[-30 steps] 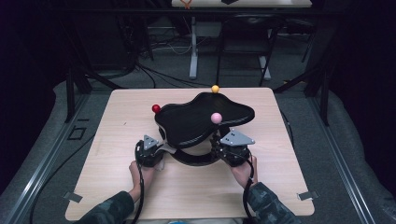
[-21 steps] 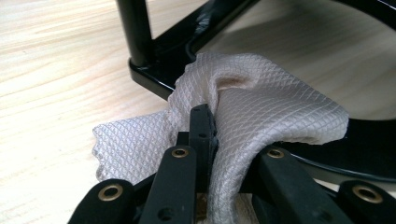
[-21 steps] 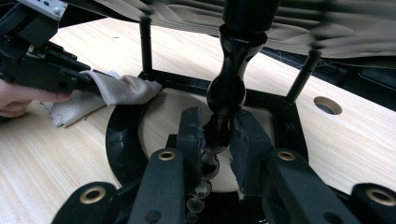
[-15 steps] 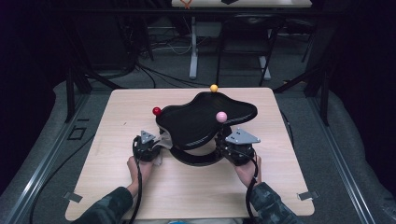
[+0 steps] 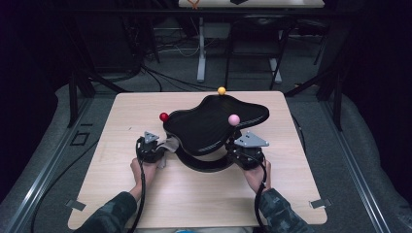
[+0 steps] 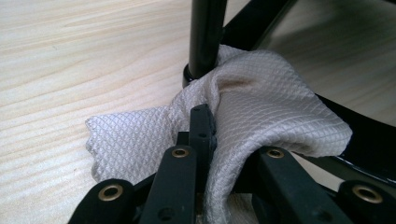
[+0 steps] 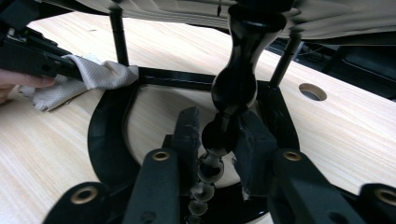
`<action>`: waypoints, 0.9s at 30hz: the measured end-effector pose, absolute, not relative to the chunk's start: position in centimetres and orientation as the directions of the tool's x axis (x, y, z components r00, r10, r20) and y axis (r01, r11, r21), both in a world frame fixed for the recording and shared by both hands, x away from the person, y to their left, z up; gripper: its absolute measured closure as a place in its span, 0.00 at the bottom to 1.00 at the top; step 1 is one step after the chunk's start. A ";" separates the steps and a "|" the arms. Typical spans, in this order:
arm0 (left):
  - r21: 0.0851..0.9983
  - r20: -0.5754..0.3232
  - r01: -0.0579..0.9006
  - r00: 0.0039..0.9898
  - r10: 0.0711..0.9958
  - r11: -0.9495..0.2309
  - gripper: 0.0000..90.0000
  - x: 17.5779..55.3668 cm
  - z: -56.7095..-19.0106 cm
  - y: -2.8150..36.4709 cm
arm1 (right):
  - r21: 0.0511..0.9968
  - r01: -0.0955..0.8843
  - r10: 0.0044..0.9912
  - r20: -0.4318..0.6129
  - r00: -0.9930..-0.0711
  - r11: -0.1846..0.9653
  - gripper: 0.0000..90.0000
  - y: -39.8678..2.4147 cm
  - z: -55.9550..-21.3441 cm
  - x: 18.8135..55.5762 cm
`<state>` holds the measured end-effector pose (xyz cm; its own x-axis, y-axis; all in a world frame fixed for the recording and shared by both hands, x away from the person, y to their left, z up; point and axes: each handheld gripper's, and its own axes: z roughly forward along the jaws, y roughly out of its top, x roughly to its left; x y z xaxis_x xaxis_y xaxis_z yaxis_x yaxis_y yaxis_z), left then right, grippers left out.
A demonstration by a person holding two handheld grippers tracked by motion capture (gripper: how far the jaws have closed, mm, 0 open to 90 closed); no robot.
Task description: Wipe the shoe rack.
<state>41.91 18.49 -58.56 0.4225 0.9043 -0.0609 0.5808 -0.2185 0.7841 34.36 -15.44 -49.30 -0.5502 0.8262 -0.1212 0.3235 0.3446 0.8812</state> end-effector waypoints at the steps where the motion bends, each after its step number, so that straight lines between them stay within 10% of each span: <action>1: 0.782 -0.061 0.582 0.424 0.904 -0.220 0.91 42.0 -58.5 18.5 | 0.881 0.322 0.827 -0.125 -0.548 0.346 0.82 -15.4 -49.3 34.4; 27: 0.845 -0.055 0.506 0.405 0.913 -0.174 0.91 42.9 -54.6 19.7 | 0.875 0.323 0.818 -0.132 -0.560 0.362 0.83 -15.5 -49.2 34.4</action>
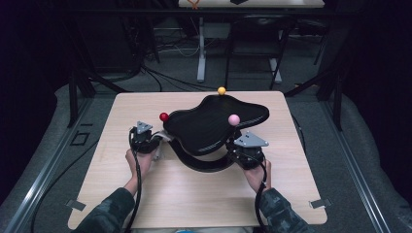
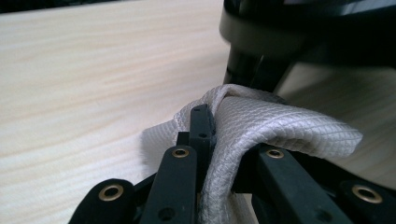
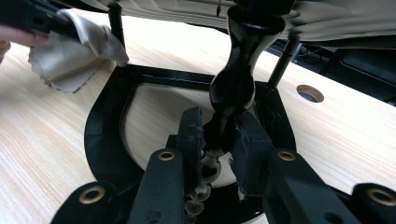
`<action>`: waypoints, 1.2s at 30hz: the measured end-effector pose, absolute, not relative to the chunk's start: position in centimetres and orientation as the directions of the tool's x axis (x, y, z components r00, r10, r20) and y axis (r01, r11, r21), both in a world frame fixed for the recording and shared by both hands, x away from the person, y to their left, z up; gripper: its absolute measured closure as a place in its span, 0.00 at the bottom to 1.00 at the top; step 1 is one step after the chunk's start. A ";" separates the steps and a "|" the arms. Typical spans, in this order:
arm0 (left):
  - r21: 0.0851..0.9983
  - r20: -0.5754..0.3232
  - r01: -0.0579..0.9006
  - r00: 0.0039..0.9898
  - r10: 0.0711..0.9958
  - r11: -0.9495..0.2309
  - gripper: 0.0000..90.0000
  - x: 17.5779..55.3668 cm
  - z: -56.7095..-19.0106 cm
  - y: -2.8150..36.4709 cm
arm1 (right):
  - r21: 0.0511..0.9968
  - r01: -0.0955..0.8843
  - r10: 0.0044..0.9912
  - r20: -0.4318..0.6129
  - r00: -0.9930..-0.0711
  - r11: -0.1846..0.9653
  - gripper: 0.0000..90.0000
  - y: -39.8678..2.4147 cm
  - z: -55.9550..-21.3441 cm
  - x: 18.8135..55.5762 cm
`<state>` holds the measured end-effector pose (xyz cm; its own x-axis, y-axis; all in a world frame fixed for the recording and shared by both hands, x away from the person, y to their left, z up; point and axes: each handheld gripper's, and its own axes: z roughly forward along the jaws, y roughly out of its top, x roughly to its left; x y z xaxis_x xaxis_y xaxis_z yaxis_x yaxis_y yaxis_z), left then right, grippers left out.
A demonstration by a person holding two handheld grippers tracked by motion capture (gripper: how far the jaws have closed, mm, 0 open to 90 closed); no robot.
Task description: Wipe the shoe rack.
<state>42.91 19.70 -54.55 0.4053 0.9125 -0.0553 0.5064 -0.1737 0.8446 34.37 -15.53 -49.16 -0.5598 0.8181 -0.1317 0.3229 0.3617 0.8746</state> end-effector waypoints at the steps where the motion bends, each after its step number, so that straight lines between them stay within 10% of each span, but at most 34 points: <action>1: 0.847 -0.053 0.502 0.406 0.912 -0.174 0.91 42.9 -54.4 19.7 | 0.874 0.324 0.818 -0.131 -0.560 0.362 0.83 -15.5 -49.2 34.4; 36: 0.766 -0.080 0.601 0.441 0.894 -0.228 0.91 43.4 -56.5 19.7 | 0.874 0.318 0.820 -0.144 -0.554 0.368 0.83 -15.5 -49.2 34.3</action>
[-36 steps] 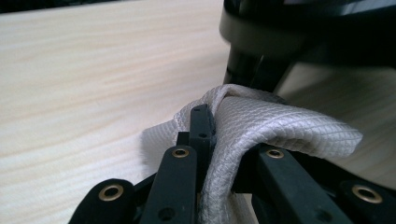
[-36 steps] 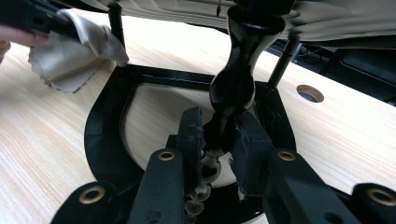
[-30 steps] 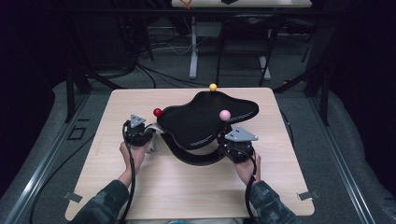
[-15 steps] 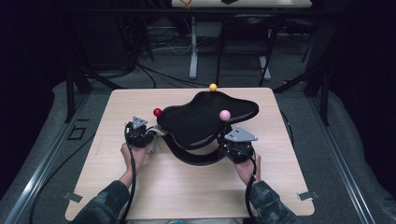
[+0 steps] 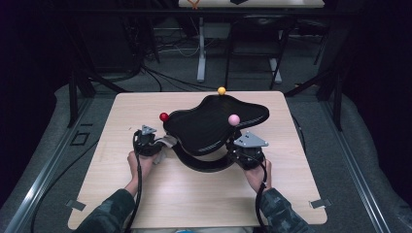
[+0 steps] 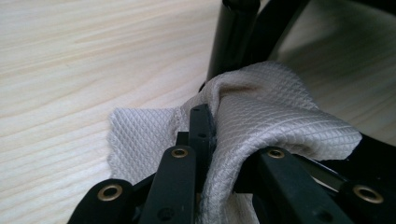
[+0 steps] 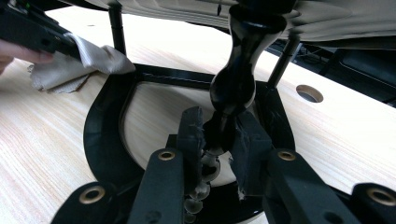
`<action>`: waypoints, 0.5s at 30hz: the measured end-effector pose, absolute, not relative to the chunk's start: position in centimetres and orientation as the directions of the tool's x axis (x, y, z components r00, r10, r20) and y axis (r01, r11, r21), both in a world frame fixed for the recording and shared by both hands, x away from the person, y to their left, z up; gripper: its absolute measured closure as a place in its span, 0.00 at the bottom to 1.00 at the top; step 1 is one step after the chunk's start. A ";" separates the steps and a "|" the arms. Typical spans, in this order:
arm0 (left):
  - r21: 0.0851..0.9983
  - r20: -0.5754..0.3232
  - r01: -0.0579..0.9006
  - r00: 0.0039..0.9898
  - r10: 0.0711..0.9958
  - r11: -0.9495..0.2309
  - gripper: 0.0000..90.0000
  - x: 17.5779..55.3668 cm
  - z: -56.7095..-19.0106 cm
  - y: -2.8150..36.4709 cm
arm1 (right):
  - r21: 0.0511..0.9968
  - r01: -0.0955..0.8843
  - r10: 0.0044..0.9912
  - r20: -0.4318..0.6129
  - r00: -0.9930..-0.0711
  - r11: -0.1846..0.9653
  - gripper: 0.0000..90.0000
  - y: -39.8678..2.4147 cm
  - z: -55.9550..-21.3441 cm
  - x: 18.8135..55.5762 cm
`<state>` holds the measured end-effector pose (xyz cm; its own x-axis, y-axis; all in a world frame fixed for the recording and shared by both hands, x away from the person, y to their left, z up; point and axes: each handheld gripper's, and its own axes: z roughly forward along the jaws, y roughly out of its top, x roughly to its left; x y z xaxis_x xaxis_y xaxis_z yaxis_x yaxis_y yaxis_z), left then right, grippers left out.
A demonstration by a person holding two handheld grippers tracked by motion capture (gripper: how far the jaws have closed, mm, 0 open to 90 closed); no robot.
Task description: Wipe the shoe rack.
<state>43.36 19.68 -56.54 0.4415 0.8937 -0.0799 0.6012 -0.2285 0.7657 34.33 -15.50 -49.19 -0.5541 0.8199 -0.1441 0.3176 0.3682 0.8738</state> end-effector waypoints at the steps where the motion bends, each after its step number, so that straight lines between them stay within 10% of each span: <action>1: 0.768 -0.081 0.599 0.441 0.894 -0.226 0.91 43.3 -56.3 19.9 | 0.874 0.317 0.819 -0.144 -0.555 0.368 0.83 -15.5 -49.2 34.3; 15: 0.798 -0.051 0.551 0.465 0.884 -0.244 0.90 40.8 -50.8 23.1 | 0.875 0.324 0.816 -0.127 -0.564 0.360 0.83 -15.6 -49.2 34.4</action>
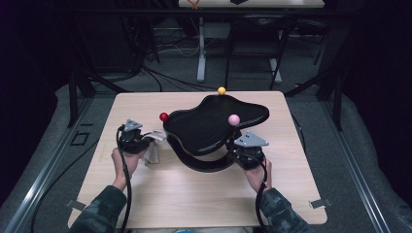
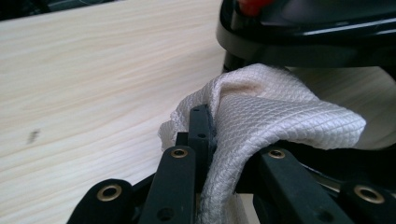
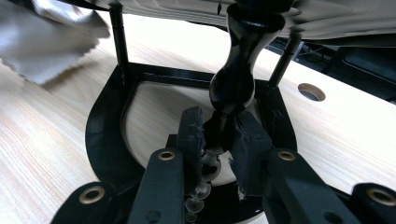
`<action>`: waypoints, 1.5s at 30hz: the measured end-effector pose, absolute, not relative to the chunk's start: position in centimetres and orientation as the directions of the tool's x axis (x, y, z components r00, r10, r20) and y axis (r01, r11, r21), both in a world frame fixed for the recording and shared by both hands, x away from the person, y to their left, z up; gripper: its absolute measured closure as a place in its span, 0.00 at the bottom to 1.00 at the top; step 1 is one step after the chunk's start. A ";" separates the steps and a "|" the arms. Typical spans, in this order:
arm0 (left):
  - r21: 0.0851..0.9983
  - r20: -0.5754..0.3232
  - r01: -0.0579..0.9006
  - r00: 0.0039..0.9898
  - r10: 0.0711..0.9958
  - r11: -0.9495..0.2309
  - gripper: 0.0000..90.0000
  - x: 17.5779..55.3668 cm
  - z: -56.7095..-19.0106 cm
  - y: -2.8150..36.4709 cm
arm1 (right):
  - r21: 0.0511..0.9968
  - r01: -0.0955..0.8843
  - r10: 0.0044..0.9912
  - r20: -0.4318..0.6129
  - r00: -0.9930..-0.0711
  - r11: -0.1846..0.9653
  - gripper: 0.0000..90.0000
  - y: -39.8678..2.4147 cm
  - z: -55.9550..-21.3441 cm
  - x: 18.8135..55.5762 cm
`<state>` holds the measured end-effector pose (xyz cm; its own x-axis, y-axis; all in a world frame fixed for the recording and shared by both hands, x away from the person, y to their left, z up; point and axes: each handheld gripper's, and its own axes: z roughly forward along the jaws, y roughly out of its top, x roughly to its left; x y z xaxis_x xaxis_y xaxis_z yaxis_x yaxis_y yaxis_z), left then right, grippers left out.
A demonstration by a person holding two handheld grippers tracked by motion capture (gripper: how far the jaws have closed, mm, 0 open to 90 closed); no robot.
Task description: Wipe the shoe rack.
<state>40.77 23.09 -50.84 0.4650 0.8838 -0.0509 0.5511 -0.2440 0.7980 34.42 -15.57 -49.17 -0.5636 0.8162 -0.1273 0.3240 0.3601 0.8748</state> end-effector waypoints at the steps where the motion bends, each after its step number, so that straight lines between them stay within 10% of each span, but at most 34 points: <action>1: 0.799 -0.055 0.553 0.459 0.887 -0.236 0.90 40.5 -50.6 23.6 | 0.875 0.324 0.816 -0.127 -0.564 0.360 0.83 -15.6 -49.2 34.4; 26: 0.547 -0.093 0.785 0.402 0.911 -0.291 0.83 35.9 -54.2 32.9 | 0.873 0.325 0.819 -0.132 -0.558 0.363 0.82 -15.6 -49.2 34.4; 45: 0.606 -0.161 0.761 0.403 0.901 -0.232 0.16 34.7 -52.1 35.9 | 0.875 0.327 0.818 -0.123 -0.562 0.356 0.82 -15.7 -49.1 34.5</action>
